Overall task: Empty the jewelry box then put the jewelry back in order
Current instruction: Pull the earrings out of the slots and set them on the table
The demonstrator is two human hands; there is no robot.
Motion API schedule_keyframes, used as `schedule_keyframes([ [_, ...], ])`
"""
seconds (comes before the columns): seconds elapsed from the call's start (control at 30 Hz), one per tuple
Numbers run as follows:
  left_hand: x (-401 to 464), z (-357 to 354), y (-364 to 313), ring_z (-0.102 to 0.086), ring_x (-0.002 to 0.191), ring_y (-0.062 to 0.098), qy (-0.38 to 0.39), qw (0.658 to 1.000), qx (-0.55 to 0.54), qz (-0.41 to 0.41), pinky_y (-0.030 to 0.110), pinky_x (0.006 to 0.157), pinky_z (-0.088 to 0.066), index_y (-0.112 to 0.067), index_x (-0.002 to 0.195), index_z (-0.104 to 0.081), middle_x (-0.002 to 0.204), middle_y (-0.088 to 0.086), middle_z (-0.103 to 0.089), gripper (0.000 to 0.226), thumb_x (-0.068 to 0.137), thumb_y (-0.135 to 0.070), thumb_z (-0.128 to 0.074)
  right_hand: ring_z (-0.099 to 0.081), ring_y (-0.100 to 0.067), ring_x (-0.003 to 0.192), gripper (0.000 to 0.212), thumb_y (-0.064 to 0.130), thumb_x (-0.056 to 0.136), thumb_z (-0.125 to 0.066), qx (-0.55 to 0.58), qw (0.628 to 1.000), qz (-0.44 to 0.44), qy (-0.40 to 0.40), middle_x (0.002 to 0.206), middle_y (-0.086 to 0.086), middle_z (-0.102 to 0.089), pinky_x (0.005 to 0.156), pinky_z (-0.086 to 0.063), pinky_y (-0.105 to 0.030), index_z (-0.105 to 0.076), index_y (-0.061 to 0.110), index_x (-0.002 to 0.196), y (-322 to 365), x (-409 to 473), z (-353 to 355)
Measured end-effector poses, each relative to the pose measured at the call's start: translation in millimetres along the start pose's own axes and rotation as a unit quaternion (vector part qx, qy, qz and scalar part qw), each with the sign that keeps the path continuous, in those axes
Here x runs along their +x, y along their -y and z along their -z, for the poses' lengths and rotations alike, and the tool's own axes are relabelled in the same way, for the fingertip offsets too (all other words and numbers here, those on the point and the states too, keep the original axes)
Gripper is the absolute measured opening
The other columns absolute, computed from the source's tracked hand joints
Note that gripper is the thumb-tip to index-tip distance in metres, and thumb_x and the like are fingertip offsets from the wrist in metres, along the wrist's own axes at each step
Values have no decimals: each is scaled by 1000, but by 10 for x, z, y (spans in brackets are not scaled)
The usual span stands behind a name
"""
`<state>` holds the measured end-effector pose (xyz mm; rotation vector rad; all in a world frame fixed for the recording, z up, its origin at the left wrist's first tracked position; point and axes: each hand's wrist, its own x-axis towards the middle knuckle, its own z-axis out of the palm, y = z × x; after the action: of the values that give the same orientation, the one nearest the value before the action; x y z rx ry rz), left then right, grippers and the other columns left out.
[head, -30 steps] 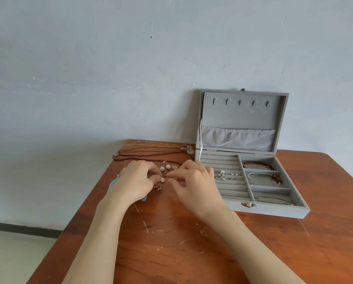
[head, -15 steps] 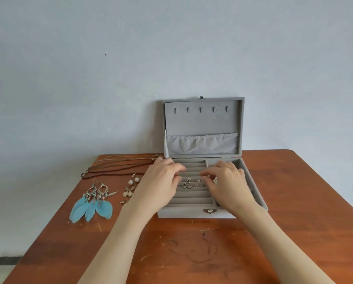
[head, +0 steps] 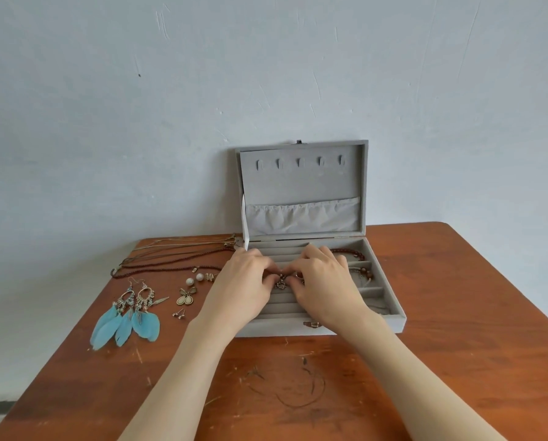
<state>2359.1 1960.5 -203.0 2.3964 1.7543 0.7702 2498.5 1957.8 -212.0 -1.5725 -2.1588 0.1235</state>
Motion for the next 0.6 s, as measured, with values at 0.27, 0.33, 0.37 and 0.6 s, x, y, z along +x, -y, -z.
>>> schedule_keyframes([
  [0.27,9,8,-1,-43,95,13,7,1000,-5,3,15,71,-23,-20,98,-70,93,-4,-56,16,89,-23,-58,-45,-20,106,18,32,90,-52,11,1000,-18,-8,105,1,-54,87,-27,-34,-67,26,99,19,20,10],
  [0.33,18,12,-8,-44,96,13,10,1000,1,0,15,72,-25,-20,98,-70,96,-3,-57,16,89,-24,-58,-45,-20,106,19,32,90,-52,11,1000,-20,-8,105,1,-55,86,-25,-34,-68,27,100,20,34,20],
  [0.37,22,11,-11,-44,97,14,11,1000,4,-1,15,73,-25,-19,98,-70,97,-2,-58,16,89,-24,-57,-46,-20,106,19,31,90,-52,9,1000,-18,-9,106,1,-56,85,-25,-34,-68,27,101,22,40,23],
  [0.6,-47,49,-22,-51,88,11,-15,996,-71,44,13,69,-29,-18,94,-68,91,-2,-63,15,89,-24,-56,-47,-21,107,22,29,93,-47,-33,999,9,-18,108,2,-56,80,-23,-33,-66,26,102,21,42,-9],
])
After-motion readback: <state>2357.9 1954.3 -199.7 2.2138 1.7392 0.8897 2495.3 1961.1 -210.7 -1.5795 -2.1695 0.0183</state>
